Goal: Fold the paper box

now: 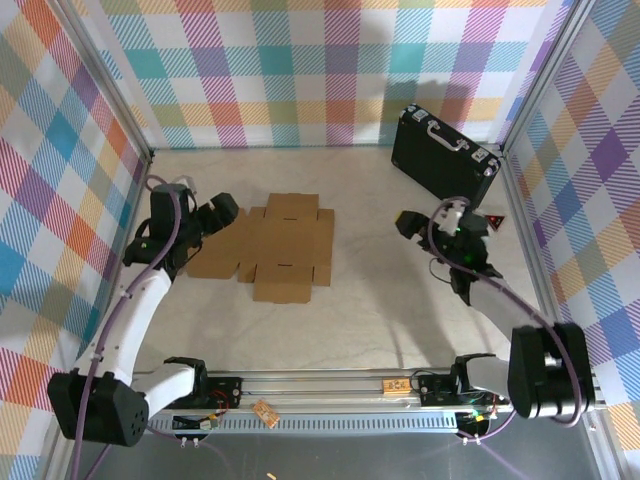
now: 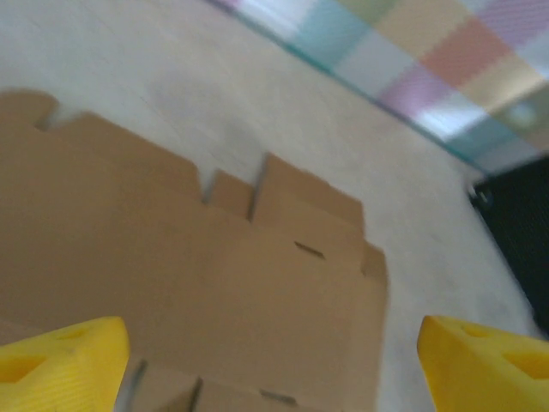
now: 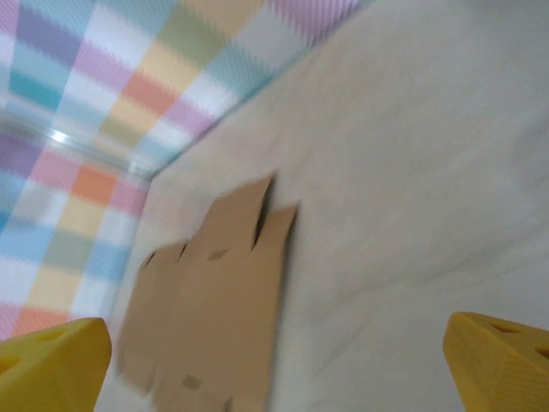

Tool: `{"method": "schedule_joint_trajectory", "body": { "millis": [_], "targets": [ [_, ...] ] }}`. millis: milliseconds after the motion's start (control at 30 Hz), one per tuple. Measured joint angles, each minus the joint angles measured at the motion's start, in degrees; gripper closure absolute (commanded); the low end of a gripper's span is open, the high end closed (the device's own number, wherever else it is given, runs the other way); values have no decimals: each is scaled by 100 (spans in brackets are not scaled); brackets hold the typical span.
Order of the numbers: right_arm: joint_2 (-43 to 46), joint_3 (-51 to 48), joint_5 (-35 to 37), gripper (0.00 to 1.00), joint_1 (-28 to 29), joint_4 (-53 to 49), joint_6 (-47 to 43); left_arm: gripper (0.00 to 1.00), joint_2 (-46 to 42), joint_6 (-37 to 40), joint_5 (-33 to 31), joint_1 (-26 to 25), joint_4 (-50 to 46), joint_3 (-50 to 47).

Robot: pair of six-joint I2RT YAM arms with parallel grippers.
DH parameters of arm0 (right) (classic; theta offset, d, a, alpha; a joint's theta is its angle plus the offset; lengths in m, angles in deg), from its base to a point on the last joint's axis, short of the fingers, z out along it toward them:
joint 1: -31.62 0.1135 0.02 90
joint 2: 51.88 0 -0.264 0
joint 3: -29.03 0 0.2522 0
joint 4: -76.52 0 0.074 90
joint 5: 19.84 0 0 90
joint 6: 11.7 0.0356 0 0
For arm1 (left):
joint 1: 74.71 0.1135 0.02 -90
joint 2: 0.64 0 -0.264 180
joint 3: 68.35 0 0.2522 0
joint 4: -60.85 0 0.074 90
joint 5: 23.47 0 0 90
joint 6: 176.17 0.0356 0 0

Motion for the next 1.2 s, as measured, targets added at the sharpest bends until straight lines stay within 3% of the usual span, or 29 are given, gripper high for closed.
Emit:
{"method": "schedule_joint_trajectory", "body": {
  "millis": [100, 233, 333, 500, 700, 900, 1200],
  "targets": [
    [-396, 605, -133, 2, 656, -782, 46, 18, 227, 28, 599, -39, -774, 310],
    [-892, 1495, -57, 9, 1220, -1475, 90, 24, 800, 195, 796, -94, -1554, 734],
    [-1451, 2028, -111, 14, 1300, -1836, 275, 33, 1432, 221, 835, -96, -1683, 824],
    [-2667, 2929, -330, 17, 1434, -2496, 341, 37, 2745, 254, 776, -201, -1792, 1025],
    [-3578, 3696, -636, 22, 1626, -3067, 391, 42, 3703, 251, 658, -240, -1912, 1626],
    [-4015, 4448, -579, 23, 1738, -3563, 304, 54, 4120, 205, 603, -240, -1749, 1786],
    [-4642, 5405, -205, 23, 1768, -4140, -15, 57, 4374, 210, 522, -240, -1582, 1775]
  ]
}}
